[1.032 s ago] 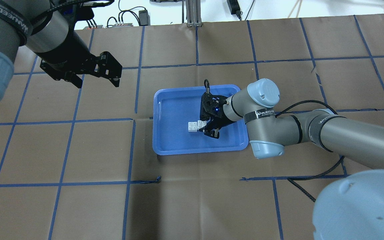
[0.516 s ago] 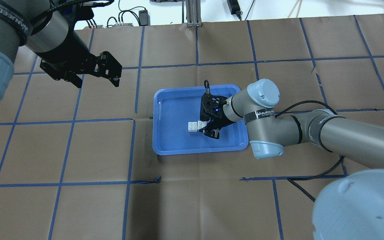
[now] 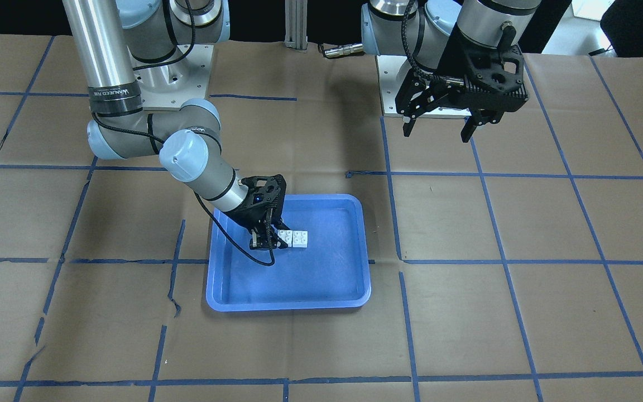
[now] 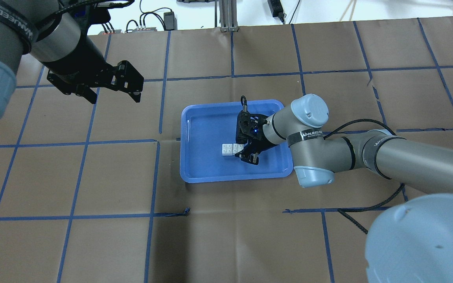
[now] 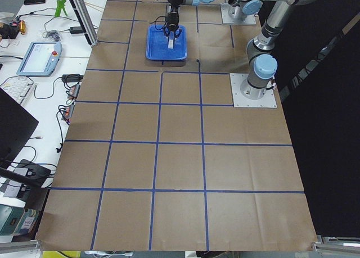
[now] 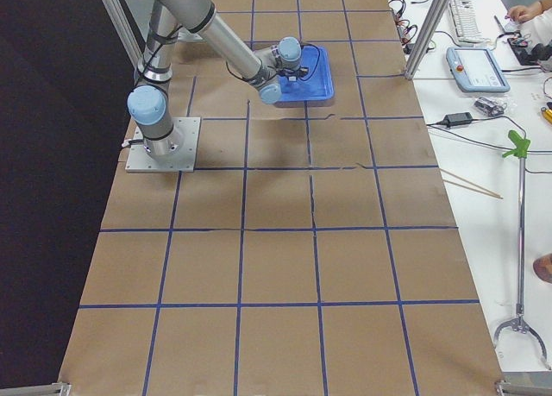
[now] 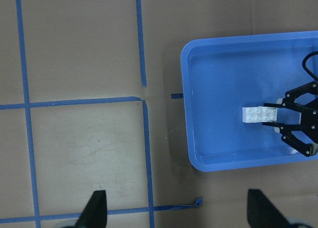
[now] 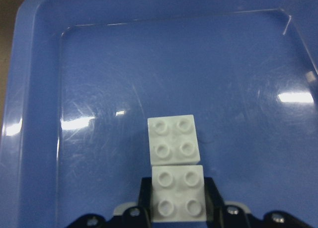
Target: Assemble white blocks and place on blue tray
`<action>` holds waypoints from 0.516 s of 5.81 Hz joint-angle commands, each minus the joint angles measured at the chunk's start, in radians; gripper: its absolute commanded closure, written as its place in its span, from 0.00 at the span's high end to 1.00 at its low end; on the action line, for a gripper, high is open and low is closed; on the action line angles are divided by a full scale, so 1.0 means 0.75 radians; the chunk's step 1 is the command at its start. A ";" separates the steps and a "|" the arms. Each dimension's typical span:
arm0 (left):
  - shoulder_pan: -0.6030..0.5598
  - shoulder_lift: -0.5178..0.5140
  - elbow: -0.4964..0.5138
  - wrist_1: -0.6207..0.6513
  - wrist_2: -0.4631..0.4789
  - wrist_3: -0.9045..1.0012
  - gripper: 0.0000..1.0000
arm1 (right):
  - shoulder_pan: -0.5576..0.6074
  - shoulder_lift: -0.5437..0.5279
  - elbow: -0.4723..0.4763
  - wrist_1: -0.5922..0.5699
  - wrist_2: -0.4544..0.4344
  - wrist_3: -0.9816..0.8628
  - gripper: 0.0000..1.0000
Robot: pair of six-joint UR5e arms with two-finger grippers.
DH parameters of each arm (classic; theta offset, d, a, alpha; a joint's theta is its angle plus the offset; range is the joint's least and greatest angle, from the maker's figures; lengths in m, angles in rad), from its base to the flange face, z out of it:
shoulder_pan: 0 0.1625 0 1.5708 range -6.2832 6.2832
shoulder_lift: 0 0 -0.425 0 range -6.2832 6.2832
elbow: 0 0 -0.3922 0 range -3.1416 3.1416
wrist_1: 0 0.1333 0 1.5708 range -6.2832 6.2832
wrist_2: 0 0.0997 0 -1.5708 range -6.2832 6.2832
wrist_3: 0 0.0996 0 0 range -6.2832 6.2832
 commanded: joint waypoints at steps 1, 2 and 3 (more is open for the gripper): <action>-0.002 0.001 0.000 0.000 0.003 0.000 0.99 | 0.000 0.005 -0.002 -0.002 0.000 -0.001 0.33; -0.002 0.001 0.000 0.000 0.003 0.000 0.99 | 0.000 0.003 -0.002 -0.002 0.000 0.002 0.33; -0.002 0.001 0.000 0.000 0.003 0.000 0.99 | 0.000 0.003 -0.002 -0.002 0.000 0.002 0.33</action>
